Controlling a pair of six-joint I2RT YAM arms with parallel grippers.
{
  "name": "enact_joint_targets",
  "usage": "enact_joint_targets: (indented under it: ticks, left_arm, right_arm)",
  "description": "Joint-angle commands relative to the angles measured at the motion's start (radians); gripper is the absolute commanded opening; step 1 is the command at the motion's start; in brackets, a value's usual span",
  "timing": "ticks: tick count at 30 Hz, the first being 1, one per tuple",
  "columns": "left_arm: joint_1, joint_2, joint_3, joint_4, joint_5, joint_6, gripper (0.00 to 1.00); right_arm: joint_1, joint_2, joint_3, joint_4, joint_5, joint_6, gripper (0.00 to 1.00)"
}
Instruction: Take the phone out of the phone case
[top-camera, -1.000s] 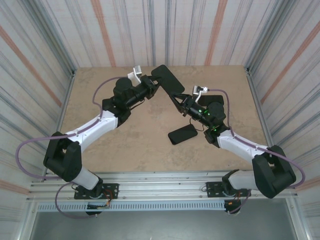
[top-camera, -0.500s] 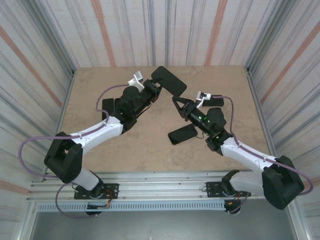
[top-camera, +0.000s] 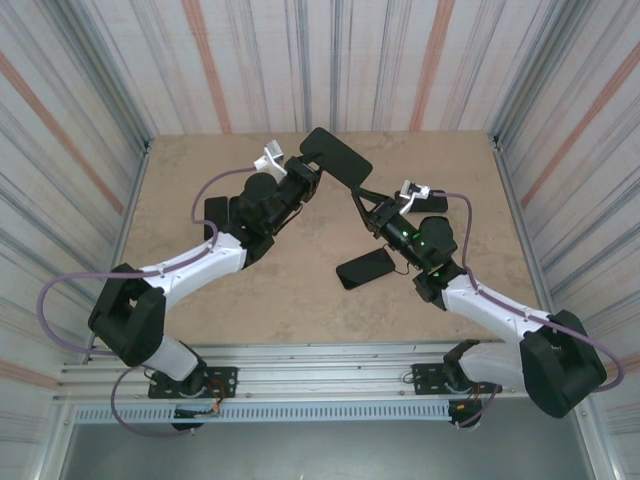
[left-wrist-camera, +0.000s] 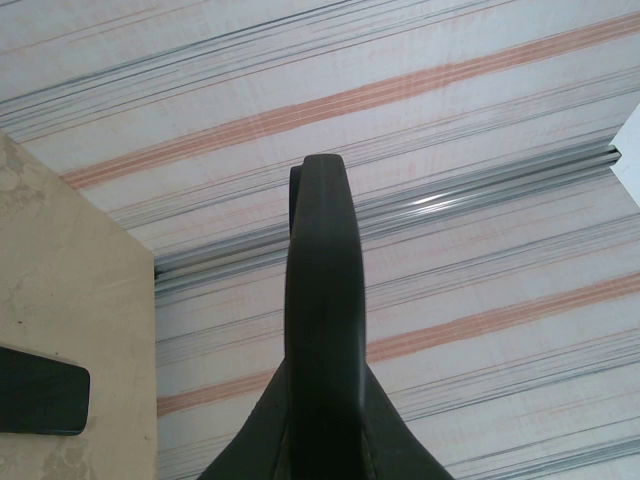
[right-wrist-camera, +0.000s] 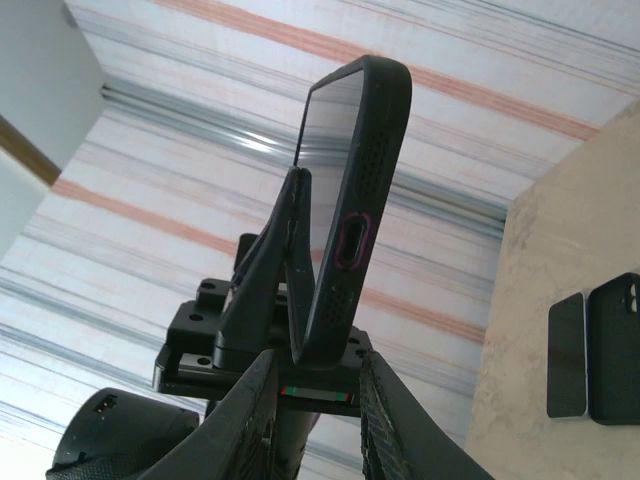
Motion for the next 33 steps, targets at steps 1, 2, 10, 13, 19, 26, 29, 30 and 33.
enact_joint_targets:
  ticks: [1, 2, 10, 13, 19, 26, 29, 30, 33]
  left_arm:
    - [-0.006, -0.007, 0.016, 0.082, -0.012, 0.001, 0.0]
    - [-0.006, -0.007, 0.017, 0.081, -0.012, -0.003, 0.0]
    - [-0.008, -0.007, 0.022, 0.084, 0.0, -0.017, 0.0]
    - [-0.009, -0.007, 0.027, 0.089, 0.012, -0.02, 0.0]
    - [-0.01, -0.01, 0.036, 0.086, 0.028, -0.054, 0.0]
    - [-0.014, -0.039, 0.071, 0.052, 0.06, -0.08, 0.0]
    - [-0.014, -0.049, 0.079, 0.049, 0.068, -0.089, 0.0]
    - [-0.014, -0.053, 0.081, 0.049, 0.071, -0.092, 0.0]
    - [-0.015, -0.06, 0.087, 0.041, 0.074, -0.093, 0.0]
  right_arm:
    - [-0.01, 0.013, 0.001, 0.055, -0.013, 0.028, 0.26]
    - [-0.012, 0.015, 0.005, 0.055, -0.017, 0.03, 0.26]
    - [-0.02, 0.042, 0.009, 0.046, -0.031, 0.038, 0.13]
    - [-0.024, 0.051, 0.014, 0.045, -0.041, 0.036, 0.11]
    - [-0.025, 0.072, 0.017, -0.005, -0.067, -0.014, 0.03]
    - [-0.024, 0.084, 0.006, -0.187, -0.058, -0.148, 0.0]
    - [-0.021, 0.093, 0.001, -0.234, -0.052, -0.211, 0.0]
    - [-0.018, 0.094, 0.0, -0.252, -0.045, -0.228, 0.0]
    - [-0.016, 0.103, -0.006, -0.282, -0.036, -0.26, 0.0]
